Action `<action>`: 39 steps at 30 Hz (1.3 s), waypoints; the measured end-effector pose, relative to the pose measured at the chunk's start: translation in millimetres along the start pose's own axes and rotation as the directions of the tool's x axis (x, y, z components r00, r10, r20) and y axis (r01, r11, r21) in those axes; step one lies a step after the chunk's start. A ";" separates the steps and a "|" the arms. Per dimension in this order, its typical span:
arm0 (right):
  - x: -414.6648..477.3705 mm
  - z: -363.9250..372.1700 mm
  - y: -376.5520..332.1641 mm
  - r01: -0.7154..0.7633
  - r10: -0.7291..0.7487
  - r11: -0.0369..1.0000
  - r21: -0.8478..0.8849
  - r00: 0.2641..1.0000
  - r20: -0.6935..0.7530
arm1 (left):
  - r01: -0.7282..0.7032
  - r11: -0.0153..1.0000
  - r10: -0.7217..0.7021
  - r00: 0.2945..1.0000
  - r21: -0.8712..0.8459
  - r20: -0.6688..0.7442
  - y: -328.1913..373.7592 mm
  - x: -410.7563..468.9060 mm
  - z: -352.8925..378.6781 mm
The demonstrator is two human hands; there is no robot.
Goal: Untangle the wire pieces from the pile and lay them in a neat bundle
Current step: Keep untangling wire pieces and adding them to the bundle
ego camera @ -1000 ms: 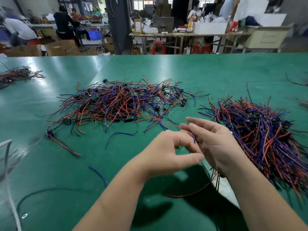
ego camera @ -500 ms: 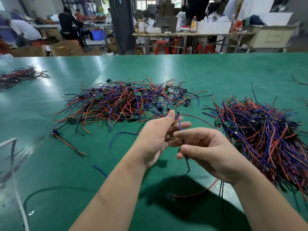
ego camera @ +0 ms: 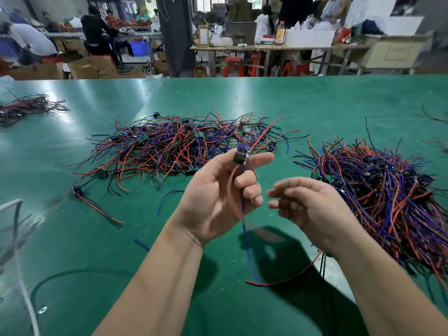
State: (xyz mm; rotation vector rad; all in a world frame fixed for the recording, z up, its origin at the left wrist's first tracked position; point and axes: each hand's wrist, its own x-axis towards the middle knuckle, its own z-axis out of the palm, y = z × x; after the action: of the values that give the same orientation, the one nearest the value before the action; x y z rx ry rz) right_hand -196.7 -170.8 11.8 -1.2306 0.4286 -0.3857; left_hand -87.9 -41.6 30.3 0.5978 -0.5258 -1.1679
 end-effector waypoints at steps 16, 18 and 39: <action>4.3 -3.3 -0.6 0.131 -0.128 0.991 0.022 0.988 -0.087 | 0.199 0.831 0.063 0.894 0.520 -0.444 -30.8 10.7 6.8; 4.8 -3.9 0.8 0.128 -0.125 0.992 0.020 0.987 -0.104 | 0.122 0.838 0.124 0.906 0.532 -0.404 -35.1 10.6 6.1; 11.4 -46.7 -29.8 0.169 0.006 0.898 0.406 0.918 -0.397 | 0.195 0.844 -0.183 0.980 0.499 -0.073 -24.7 -4.0 6.2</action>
State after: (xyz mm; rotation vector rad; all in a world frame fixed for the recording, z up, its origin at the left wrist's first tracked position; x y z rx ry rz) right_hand -212.3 -223.2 26.3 -0.7313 0.5948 -0.7662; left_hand -110.1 -45.5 17.8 1.1365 -0.7772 -1.2101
